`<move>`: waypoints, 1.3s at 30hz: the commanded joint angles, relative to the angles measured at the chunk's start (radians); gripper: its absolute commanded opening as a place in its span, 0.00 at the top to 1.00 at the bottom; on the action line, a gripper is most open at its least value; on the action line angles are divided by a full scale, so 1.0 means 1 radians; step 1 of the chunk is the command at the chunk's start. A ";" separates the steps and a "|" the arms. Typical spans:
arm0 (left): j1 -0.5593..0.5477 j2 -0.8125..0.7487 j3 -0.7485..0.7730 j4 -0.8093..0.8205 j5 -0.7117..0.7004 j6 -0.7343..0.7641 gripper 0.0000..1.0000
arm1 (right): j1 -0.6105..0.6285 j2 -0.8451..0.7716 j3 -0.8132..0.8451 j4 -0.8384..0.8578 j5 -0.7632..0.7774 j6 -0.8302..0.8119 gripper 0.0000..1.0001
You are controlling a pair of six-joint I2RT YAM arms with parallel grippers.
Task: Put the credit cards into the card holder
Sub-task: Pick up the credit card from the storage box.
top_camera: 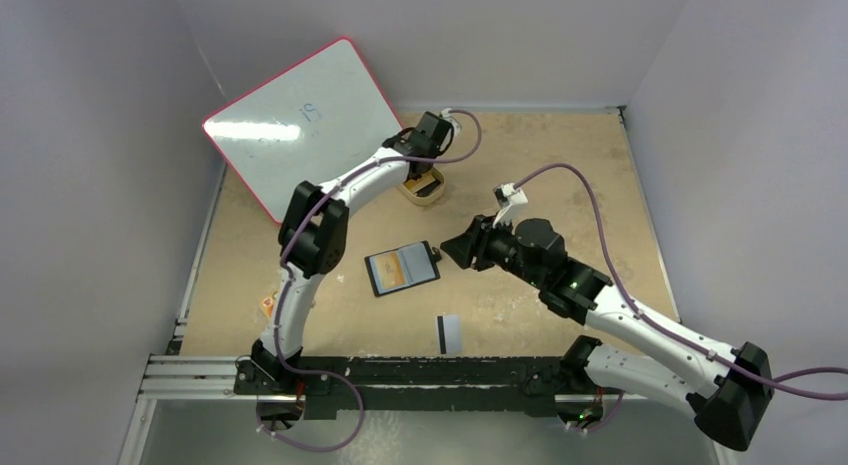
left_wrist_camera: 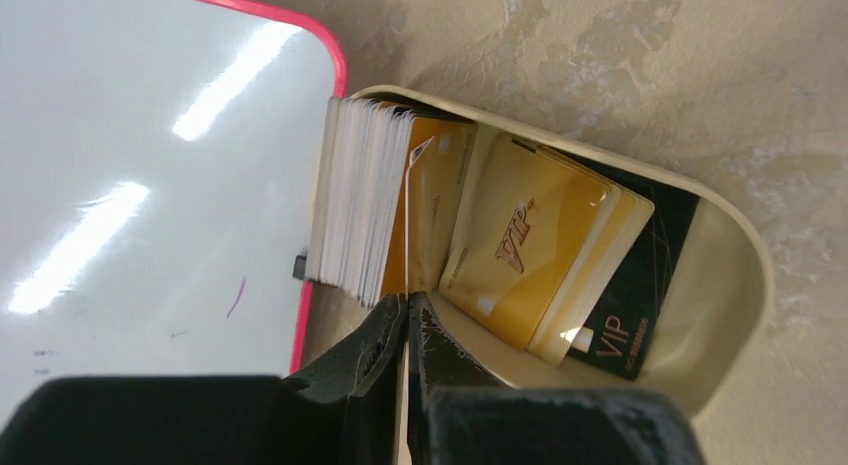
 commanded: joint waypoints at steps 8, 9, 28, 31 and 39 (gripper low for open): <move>-0.001 -0.357 -0.204 0.036 0.100 -0.277 1.00 | 0.002 0.007 0.002 0.069 -0.017 0.016 0.52; -0.001 -0.396 -0.241 0.048 0.114 -0.314 1.00 | 0.002 0.014 0.001 0.069 -0.014 0.017 0.52; 0.024 -1.140 -1.066 0.357 0.427 -1.149 1.00 | -0.171 0.381 0.102 0.061 -0.177 -0.122 0.51; 0.024 -1.226 -1.180 0.374 0.449 -1.240 1.00 | -0.176 0.471 0.143 0.059 -0.206 -0.145 0.51; 0.025 -1.348 -1.405 0.485 0.576 -1.530 1.00 | -0.178 0.657 0.204 0.061 -0.228 -0.152 0.53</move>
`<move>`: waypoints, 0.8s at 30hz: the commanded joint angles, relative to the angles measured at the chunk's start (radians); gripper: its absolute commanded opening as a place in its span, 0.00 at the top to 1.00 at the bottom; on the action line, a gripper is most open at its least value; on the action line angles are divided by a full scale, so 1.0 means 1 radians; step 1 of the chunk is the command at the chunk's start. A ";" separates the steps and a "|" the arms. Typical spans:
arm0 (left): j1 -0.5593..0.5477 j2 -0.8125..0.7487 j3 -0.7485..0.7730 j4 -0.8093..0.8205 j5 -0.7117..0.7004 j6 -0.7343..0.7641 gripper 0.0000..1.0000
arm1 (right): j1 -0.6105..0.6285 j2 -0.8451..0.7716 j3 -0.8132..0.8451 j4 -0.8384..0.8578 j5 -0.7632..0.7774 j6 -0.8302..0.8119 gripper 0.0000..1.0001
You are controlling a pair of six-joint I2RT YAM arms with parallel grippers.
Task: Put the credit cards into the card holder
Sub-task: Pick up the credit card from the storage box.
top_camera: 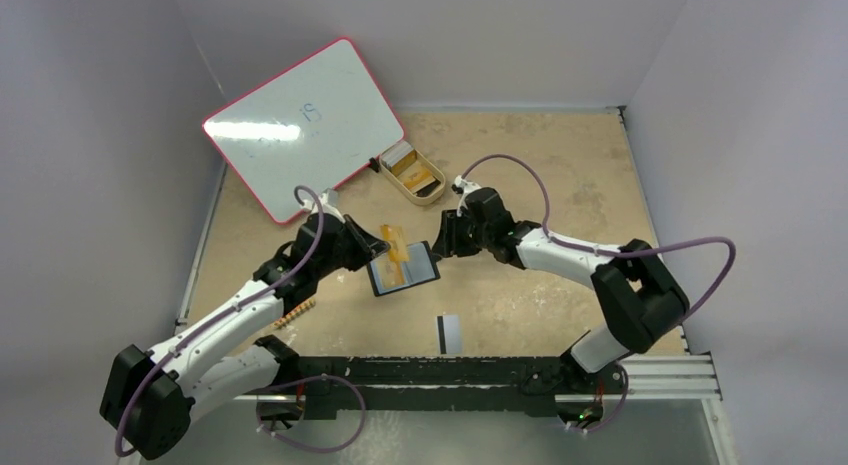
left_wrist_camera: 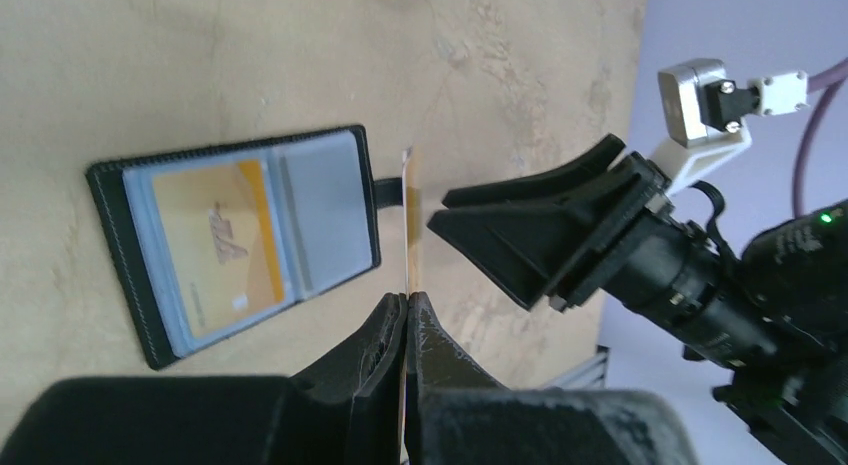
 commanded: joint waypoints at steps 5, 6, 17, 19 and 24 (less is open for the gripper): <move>0.006 -0.025 -0.161 0.202 0.160 -0.303 1.00 | -0.002 0.083 0.051 0.044 -0.069 -0.029 0.58; 0.007 -0.023 -0.170 0.193 0.152 -0.300 1.00 | -0.002 0.087 0.046 0.051 -0.075 -0.028 0.58; 0.057 0.050 -0.217 0.161 0.131 -0.249 1.00 | -0.002 0.119 0.038 0.092 -0.087 -0.021 0.72; 0.076 0.060 -0.218 0.160 0.139 -0.242 1.00 | -0.002 0.117 0.033 0.097 -0.077 -0.020 0.73; 0.098 0.090 -0.212 0.148 0.145 -0.213 1.00 | -0.002 0.113 0.032 0.098 -0.072 -0.023 0.74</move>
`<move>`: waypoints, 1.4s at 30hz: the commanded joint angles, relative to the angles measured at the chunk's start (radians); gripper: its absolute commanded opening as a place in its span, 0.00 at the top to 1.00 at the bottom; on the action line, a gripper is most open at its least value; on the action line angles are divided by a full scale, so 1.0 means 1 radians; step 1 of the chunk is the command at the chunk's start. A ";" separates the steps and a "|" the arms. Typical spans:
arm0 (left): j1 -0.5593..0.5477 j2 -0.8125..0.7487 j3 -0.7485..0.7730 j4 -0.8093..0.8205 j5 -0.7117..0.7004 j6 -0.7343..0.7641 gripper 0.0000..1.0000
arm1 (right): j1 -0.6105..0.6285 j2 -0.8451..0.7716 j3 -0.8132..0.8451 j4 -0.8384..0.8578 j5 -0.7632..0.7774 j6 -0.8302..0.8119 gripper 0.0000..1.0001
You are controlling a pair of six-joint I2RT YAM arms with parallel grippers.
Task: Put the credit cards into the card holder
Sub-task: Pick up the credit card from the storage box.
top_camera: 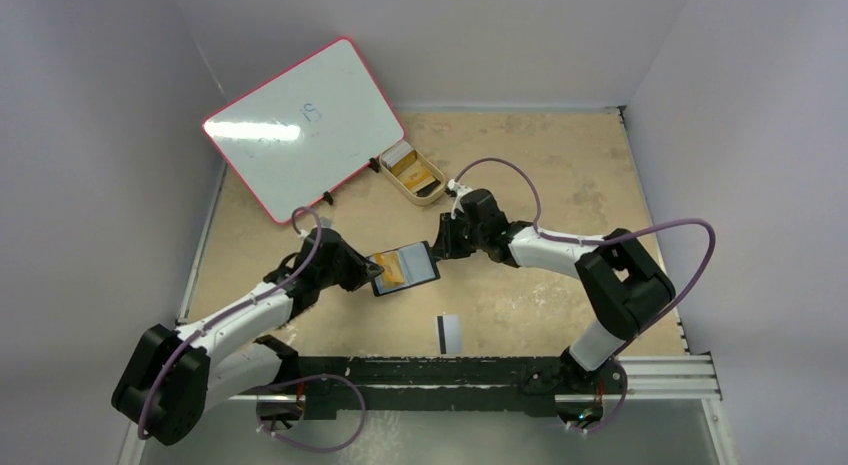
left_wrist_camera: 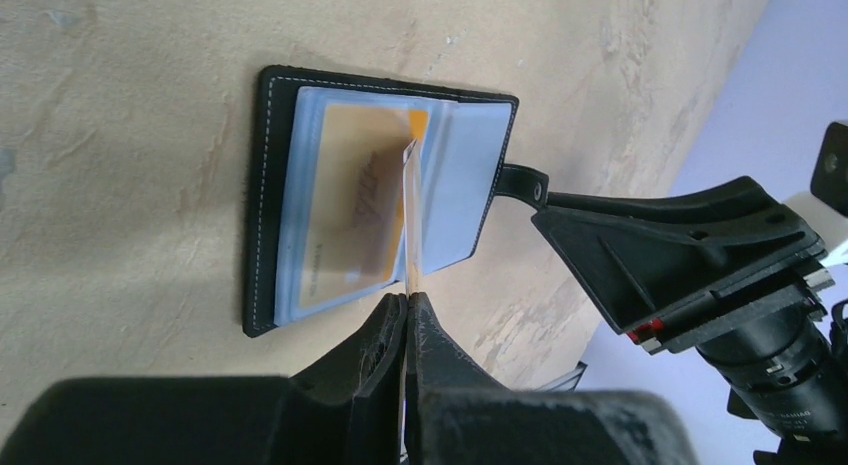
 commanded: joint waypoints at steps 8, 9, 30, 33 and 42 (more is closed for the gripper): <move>0.017 -0.045 0.086 0.026 0.098 0.196 1.00 | -0.001 -0.125 0.033 -0.079 -0.087 0.018 0.67; 0.017 -0.062 0.097 0.024 0.111 0.225 1.00 | -0.005 -0.152 0.022 -0.055 -0.112 0.046 0.64; 0.017 -0.252 0.066 0.398 0.377 0.203 1.00 | -0.039 -0.336 -0.141 0.492 -0.460 0.381 0.53; 0.017 -0.252 0.064 0.405 0.385 0.206 1.00 | -0.067 -0.355 -0.190 0.615 -0.496 0.457 0.62; 0.017 -0.237 0.059 0.397 0.399 0.207 1.00 | -0.115 -0.333 -0.296 0.978 -0.575 0.652 0.92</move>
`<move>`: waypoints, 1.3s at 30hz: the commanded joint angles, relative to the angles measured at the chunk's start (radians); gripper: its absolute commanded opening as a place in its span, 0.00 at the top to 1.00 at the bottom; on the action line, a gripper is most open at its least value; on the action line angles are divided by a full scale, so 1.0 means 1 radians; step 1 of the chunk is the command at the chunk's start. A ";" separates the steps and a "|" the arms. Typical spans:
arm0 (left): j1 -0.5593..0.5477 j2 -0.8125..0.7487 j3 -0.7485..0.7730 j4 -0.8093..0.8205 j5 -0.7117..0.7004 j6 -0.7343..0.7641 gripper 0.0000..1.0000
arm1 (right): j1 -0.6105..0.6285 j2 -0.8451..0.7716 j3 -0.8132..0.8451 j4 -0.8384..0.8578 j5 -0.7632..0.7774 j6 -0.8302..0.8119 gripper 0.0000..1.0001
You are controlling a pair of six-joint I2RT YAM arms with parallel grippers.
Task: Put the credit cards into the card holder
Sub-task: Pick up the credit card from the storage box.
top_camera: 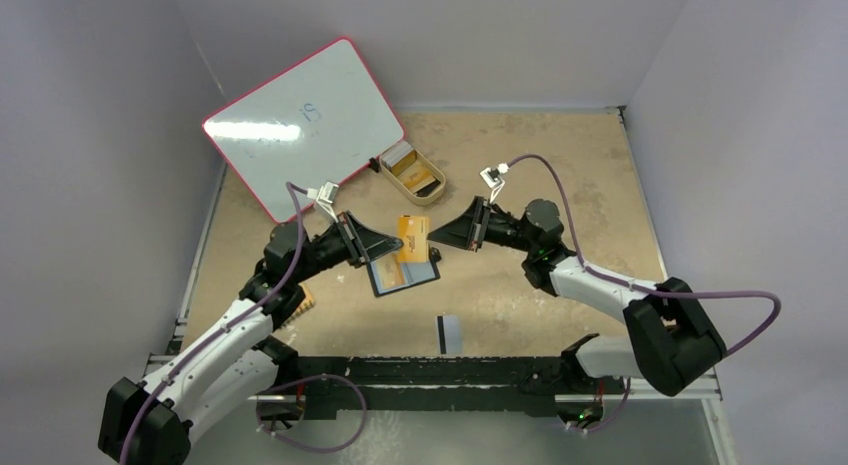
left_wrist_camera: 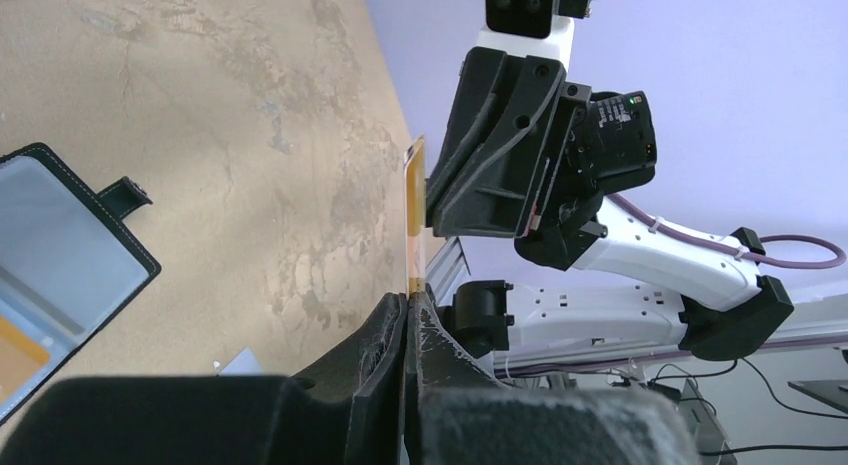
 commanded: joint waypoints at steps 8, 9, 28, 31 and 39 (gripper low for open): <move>0.005 0.005 -0.009 0.105 0.030 -0.022 1.00 | -0.003 0.027 -0.045 0.321 -0.074 0.131 0.99; 0.005 0.002 -0.013 0.120 0.035 -0.034 1.00 | -0.004 0.025 -0.046 0.317 -0.072 0.128 0.94; 0.005 0.005 -0.031 0.152 0.038 -0.061 1.00 | -0.004 0.029 -0.040 0.390 -0.076 0.175 1.00; 0.005 -0.017 0.009 0.015 0.003 0.019 1.00 | -0.017 0.012 -0.053 0.390 -0.073 0.183 1.00; 0.005 -0.031 0.057 -0.081 -0.032 0.076 1.00 | -0.059 -0.029 -0.049 0.259 -0.085 0.124 1.00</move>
